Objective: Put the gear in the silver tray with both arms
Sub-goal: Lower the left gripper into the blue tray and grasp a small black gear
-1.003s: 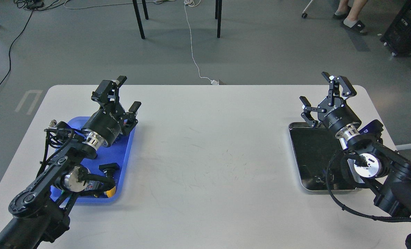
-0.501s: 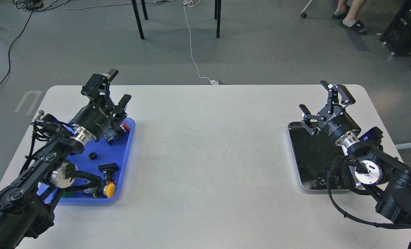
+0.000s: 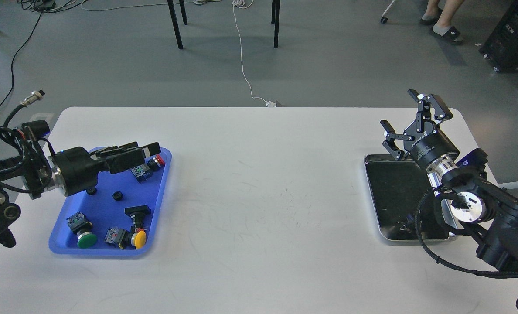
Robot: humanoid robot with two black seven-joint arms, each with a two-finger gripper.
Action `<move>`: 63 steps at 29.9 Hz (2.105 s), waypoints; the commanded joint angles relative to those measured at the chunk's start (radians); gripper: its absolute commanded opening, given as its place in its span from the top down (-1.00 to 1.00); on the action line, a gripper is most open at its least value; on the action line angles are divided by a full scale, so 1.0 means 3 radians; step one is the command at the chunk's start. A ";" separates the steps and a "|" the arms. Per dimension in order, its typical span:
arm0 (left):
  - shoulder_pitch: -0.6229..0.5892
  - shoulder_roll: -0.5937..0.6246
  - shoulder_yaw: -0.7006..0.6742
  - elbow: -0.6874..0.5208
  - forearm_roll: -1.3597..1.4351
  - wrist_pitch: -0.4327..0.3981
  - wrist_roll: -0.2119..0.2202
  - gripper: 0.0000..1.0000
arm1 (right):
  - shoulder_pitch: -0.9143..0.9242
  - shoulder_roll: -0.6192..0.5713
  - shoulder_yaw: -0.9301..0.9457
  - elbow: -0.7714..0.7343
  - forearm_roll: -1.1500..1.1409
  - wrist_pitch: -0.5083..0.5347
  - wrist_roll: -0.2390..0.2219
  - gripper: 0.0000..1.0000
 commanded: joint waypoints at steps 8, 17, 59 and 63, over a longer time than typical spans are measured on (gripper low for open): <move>-0.0407 0.0085 0.0693 0.0454 0.1022 0.0035 0.0002 -0.75 | 0.0003 0.0001 -0.0076 0.0008 0.0000 0.0000 0.0000 -0.98; -0.0474 -0.0212 0.0719 0.1088 0.1012 0.0035 0.0002 -0.54 | -0.0008 0.0001 -0.0081 0.0003 0.0000 0.0000 0.0000 -0.98; -0.0551 -0.0462 0.0933 0.1682 0.0971 0.0224 0.0002 0.08 | -0.0054 -0.0015 -0.0066 0.0084 0.0000 0.0000 0.0000 -0.98; -0.0546 -0.0457 0.0939 0.1682 0.0971 0.0224 0.0002 0.44 | -0.0054 -0.0015 -0.0061 0.0079 0.0000 0.0000 0.0000 -0.98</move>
